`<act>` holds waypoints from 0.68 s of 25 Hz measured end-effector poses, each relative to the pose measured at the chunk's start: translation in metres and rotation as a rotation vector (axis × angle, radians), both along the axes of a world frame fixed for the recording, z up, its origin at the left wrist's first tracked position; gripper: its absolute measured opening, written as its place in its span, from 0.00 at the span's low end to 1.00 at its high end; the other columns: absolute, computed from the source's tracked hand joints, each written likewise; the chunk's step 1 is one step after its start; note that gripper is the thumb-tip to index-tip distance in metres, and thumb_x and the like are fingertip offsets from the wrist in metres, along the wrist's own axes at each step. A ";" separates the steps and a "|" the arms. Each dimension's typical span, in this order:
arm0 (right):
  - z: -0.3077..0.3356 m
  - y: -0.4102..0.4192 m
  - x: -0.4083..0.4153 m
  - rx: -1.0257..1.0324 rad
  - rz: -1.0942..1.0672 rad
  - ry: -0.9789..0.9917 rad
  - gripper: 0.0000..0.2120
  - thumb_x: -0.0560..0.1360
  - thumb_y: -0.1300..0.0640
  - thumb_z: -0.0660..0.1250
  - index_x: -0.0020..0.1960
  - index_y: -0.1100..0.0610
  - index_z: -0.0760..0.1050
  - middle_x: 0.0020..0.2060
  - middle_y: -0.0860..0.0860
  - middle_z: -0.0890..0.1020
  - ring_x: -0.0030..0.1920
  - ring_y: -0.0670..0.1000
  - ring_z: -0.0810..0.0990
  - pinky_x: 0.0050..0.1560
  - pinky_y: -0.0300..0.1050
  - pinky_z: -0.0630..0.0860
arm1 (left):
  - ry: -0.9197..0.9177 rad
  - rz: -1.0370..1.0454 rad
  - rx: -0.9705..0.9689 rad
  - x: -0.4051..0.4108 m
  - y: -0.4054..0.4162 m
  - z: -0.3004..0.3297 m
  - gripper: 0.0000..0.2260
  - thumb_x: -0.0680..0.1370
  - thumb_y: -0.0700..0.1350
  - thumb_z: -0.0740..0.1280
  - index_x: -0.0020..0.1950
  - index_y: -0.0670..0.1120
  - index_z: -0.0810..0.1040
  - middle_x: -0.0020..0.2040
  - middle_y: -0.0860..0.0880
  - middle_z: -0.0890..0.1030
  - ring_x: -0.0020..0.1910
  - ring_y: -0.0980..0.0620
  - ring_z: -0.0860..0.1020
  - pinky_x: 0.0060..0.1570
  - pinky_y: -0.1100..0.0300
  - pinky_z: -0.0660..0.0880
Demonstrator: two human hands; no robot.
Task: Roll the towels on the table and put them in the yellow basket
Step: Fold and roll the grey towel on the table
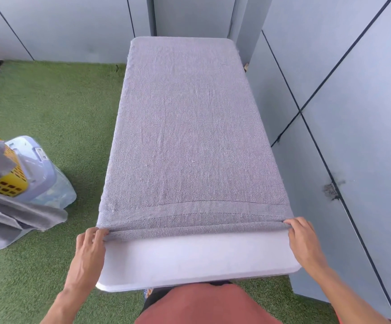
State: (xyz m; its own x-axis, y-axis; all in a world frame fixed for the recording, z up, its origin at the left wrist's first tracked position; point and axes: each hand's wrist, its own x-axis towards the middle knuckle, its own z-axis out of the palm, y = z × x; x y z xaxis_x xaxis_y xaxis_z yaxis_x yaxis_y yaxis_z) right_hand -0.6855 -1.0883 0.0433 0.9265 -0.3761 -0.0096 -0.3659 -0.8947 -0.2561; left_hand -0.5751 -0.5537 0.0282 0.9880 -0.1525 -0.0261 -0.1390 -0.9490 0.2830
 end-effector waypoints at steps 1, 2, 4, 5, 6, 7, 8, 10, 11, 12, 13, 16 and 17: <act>0.000 -0.002 -0.001 -0.003 -0.001 0.012 0.14 0.69 0.77 0.66 0.51 0.65 0.79 0.45 0.57 0.79 0.47 0.61 0.76 0.52 0.45 0.66 | -0.011 -0.026 -0.004 0.001 0.002 -0.001 0.20 0.69 0.24 0.66 0.56 0.42 0.72 0.50 0.43 0.73 0.44 0.45 0.67 0.44 0.47 0.73; 0.000 -0.005 -0.004 -0.002 0.004 0.035 0.14 0.70 0.77 0.65 0.51 0.65 0.79 0.45 0.58 0.80 0.47 0.61 0.77 0.52 0.46 0.67 | -0.015 -0.062 -0.013 0.002 0.005 -0.001 0.19 0.69 0.25 0.66 0.55 0.42 0.73 0.48 0.45 0.74 0.44 0.46 0.69 0.44 0.48 0.73; 0.003 -0.014 -0.011 0.024 0.013 0.094 0.13 0.73 0.75 0.63 0.53 0.65 0.79 0.47 0.58 0.81 0.50 0.61 0.77 0.53 0.49 0.70 | 0.045 -0.139 -0.040 0.003 0.014 0.004 0.17 0.71 0.26 0.66 0.54 0.42 0.74 0.47 0.47 0.77 0.43 0.49 0.70 0.44 0.52 0.73; 0.007 -0.019 -0.012 0.046 0.022 0.133 0.13 0.75 0.74 0.61 0.54 0.65 0.79 0.48 0.57 0.81 0.51 0.60 0.77 0.53 0.50 0.71 | 0.115 -0.144 -0.056 0.007 0.018 0.009 0.15 0.73 0.27 0.64 0.55 0.43 0.75 0.48 0.47 0.78 0.44 0.50 0.71 0.44 0.55 0.72; 0.010 -0.023 -0.011 0.070 0.035 0.172 0.12 0.76 0.73 0.61 0.54 0.64 0.79 0.48 0.57 0.81 0.51 0.60 0.77 0.52 0.49 0.71 | 0.200 -0.133 -0.066 0.014 0.021 0.013 0.13 0.76 0.30 0.62 0.56 0.43 0.76 0.50 0.48 0.79 0.46 0.50 0.73 0.45 0.57 0.71; 0.015 -0.026 -0.006 0.110 0.042 0.199 0.12 0.76 0.71 0.61 0.53 0.62 0.80 0.47 0.55 0.81 0.50 0.58 0.78 0.51 0.48 0.70 | 0.279 -0.099 -0.085 0.022 0.023 0.016 0.11 0.78 0.33 0.60 0.56 0.44 0.76 0.51 0.49 0.79 0.47 0.51 0.75 0.45 0.59 0.71; 0.021 -0.027 0.002 0.167 0.020 0.219 0.11 0.76 0.70 0.63 0.52 0.59 0.80 0.45 0.54 0.82 0.48 0.56 0.79 0.49 0.46 0.70 | 0.349 -0.046 -0.115 0.033 0.023 0.018 0.10 0.79 0.34 0.60 0.55 0.46 0.76 0.50 0.49 0.79 0.46 0.52 0.77 0.44 0.61 0.72; 0.031 -0.027 0.021 0.263 -0.064 0.216 0.10 0.74 0.67 0.68 0.47 0.53 0.78 0.38 0.50 0.82 0.42 0.54 0.80 0.42 0.43 0.70 | 0.380 0.047 -0.150 0.051 0.018 0.020 0.08 0.78 0.36 0.64 0.53 0.47 0.76 0.48 0.50 0.77 0.43 0.53 0.77 0.41 0.59 0.73; 0.034 -0.026 0.030 0.284 -0.119 0.206 0.11 0.72 0.67 0.70 0.43 0.50 0.76 0.36 0.49 0.80 0.40 0.54 0.79 0.41 0.44 0.70 | 0.355 0.073 -0.124 0.055 0.014 0.021 0.08 0.76 0.36 0.66 0.52 0.46 0.77 0.48 0.49 0.75 0.44 0.51 0.76 0.42 0.58 0.72; 0.033 -0.025 0.034 0.260 -0.151 0.174 0.14 0.70 0.67 0.72 0.40 0.48 0.75 0.34 0.48 0.79 0.39 0.55 0.79 0.41 0.46 0.71 | 0.289 0.070 -0.076 0.055 0.011 0.022 0.07 0.75 0.34 0.67 0.50 0.45 0.78 0.47 0.48 0.74 0.44 0.48 0.74 0.44 0.56 0.70; 0.030 -0.024 0.034 0.212 -0.161 0.136 0.17 0.69 0.68 0.72 0.37 0.46 0.73 0.34 0.48 0.77 0.38 0.55 0.78 0.42 0.48 0.73 | 0.199 0.036 -0.010 0.051 0.009 0.020 0.08 0.73 0.32 0.68 0.47 0.44 0.79 0.46 0.47 0.74 0.45 0.46 0.71 0.44 0.54 0.70; 0.017 -0.004 0.016 0.132 -0.143 0.092 0.12 0.71 0.69 0.68 0.42 0.52 0.77 0.38 0.51 0.77 0.41 0.58 0.78 0.43 0.53 0.76 | -0.019 -0.040 0.036 0.015 -0.002 0.014 0.12 0.69 0.26 0.68 0.46 0.40 0.78 0.45 0.44 0.76 0.44 0.46 0.69 0.39 0.51 0.71; 0.011 0.003 0.006 0.092 -0.112 0.064 0.09 0.72 0.69 0.67 0.47 0.57 0.79 0.42 0.53 0.78 0.46 0.59 0.78 0.48 0.53 0.75 | -0.047 -0.041 0.023 0.002 -0.006 0.010 0.14 0.68 0.25 0.67 0.49 0.39 0.77 0.48 0.43 0.75 0.46 0.44 0.69 0.41 0.49 0.73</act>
